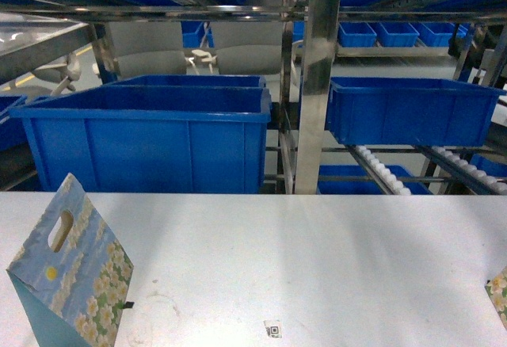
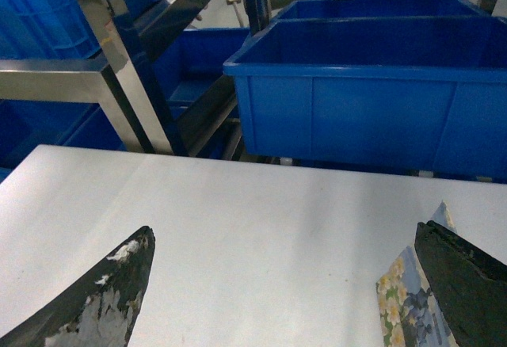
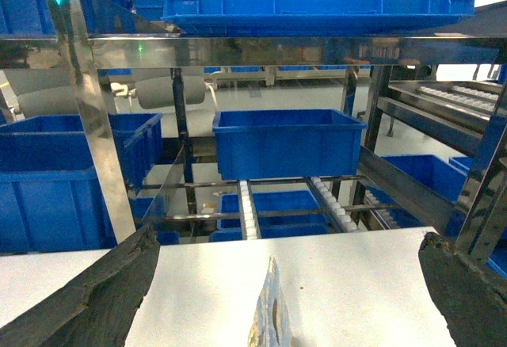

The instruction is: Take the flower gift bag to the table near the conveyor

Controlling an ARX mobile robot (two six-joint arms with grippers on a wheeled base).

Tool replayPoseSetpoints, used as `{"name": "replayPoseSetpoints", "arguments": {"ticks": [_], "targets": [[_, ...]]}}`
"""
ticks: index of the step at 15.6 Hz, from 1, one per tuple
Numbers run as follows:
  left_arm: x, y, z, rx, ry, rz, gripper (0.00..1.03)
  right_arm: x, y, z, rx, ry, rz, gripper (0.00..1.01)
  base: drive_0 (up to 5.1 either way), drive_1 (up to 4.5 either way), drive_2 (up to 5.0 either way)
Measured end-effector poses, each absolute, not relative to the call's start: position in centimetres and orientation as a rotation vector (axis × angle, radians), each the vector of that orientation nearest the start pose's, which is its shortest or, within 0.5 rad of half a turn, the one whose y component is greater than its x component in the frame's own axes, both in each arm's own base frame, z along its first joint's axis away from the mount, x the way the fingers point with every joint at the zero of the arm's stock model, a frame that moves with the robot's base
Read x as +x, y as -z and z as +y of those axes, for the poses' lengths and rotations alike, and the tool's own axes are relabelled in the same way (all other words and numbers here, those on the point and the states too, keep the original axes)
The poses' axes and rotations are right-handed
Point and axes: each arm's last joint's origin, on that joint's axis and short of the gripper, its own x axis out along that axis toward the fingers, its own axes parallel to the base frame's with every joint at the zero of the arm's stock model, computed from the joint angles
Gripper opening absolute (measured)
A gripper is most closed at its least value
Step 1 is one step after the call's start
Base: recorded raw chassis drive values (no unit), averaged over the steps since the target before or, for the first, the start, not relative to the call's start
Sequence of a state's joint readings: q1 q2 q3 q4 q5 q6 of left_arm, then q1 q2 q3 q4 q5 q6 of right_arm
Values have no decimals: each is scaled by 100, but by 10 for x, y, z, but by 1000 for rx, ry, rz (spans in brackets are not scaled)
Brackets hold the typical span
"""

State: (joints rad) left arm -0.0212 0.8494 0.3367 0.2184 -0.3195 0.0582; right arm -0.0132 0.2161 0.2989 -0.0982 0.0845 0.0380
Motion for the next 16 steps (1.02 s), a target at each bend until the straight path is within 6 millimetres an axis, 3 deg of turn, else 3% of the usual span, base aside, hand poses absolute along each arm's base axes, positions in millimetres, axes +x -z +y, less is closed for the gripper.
{"name": "replayPoseSetpoints", "arguments": {"ticks": [4,6,7,8,10,13,14,15,16], "targets": [[124,-226,32,114,-260,211,98,98,-239,-4,37,98,14,98,0,0,0],[116,-230,34,137,-267,158,98,98,-239,-4,37,98,14,98,0,0,0],[117,-228,34,139,-260,173,98,98,-239,-2,29,49,-10,90,0,0,0],[118,-227,35,116,-176,60,90,97,-231,-1,17,7,-16,77,0,0,0],[113,-211,22,36,2,-2,63,99,-211,0,7,-1,17,50,0,0,0],[110,-196,13,8,-1,-2,23,98,-197,0,7,0,2,10,0,0,0],[109,-192,11,7,0,-2,10,98,-193,0,3,0,6,2,0,0,0],[108,-188,4,3,-11,5,2,98,-189,0,2,0,6,2,0,0,0],[100,-180,-1,3,28,34,2,98,-185,0,2,0,2,2,0,0,0]]}}
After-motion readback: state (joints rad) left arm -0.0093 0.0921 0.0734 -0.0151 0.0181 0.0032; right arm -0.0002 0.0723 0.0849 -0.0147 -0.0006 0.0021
